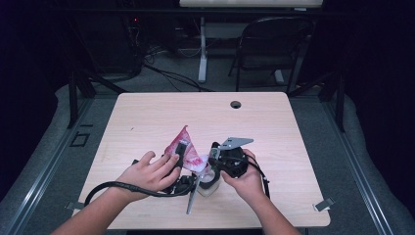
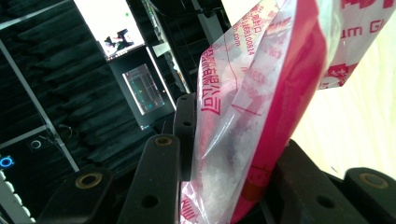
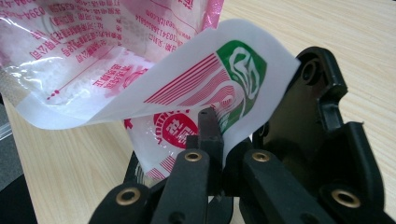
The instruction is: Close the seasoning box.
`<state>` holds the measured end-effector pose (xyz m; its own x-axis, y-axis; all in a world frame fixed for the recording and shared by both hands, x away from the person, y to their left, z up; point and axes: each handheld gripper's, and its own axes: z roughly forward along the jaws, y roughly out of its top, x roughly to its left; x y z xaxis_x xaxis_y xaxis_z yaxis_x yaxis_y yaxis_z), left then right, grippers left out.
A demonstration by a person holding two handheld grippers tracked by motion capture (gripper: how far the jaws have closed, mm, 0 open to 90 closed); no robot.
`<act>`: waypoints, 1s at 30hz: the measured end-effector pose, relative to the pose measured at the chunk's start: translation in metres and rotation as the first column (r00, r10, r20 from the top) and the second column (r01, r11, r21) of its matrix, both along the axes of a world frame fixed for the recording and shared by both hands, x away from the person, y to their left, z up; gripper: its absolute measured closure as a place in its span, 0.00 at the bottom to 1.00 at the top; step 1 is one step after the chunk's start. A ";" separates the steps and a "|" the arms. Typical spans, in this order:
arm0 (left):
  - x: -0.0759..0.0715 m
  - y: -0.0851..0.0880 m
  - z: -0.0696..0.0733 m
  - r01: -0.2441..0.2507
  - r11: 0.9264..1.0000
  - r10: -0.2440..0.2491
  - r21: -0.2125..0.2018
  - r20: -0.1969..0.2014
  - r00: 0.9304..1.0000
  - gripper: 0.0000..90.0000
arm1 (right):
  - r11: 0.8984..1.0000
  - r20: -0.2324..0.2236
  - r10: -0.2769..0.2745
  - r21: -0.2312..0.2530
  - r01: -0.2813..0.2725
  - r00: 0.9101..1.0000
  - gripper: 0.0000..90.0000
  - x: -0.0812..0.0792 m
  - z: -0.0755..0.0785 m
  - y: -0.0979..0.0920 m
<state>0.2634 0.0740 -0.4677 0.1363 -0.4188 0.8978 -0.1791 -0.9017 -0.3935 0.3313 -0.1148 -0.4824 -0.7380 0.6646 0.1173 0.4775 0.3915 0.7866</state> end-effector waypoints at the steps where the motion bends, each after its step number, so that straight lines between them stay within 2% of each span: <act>1: 0.000 0.000 0.000 0.000 1.000 0.000 0.001 0.001 1.000 0.84 | 1.000 0.000 -0.002 0.004 0.002 1.000 1.00 0.000 0.000 0.000; 11: 0.000 0.001 0.000 0.000 1.000 0.000 0.000 -0.007 1.000 0.84 | 1.000 0.003 0.003 0.002 -0.003 1.000 1.00 0.000 0.000 -0.001; 17: 0.002 0.004 -0.003 -0.023 1.000 0.024 0.015 -0.051 0.998 0.88 | 1.000 0.011 0.002 0.000 -0.002 1.000 1.00 0.000 0.000 -0.001; 30: 0.000 0.002 -0.001 -0.016 0.999 0.018 0.032 -0.052 0.998 0.92 | 1.000 0.016 -0.001 -0.005 0.001 1.000 1.00 -0.001 0.001 -0.002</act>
<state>0.2638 0.0761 -0.4684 0.1902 -0.4444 0.8754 -0.1850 -0.8919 -0.4126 0.3308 -0.1164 -0.4816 -0.7392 0.6656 0.1025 0.4654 0.3949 0.7921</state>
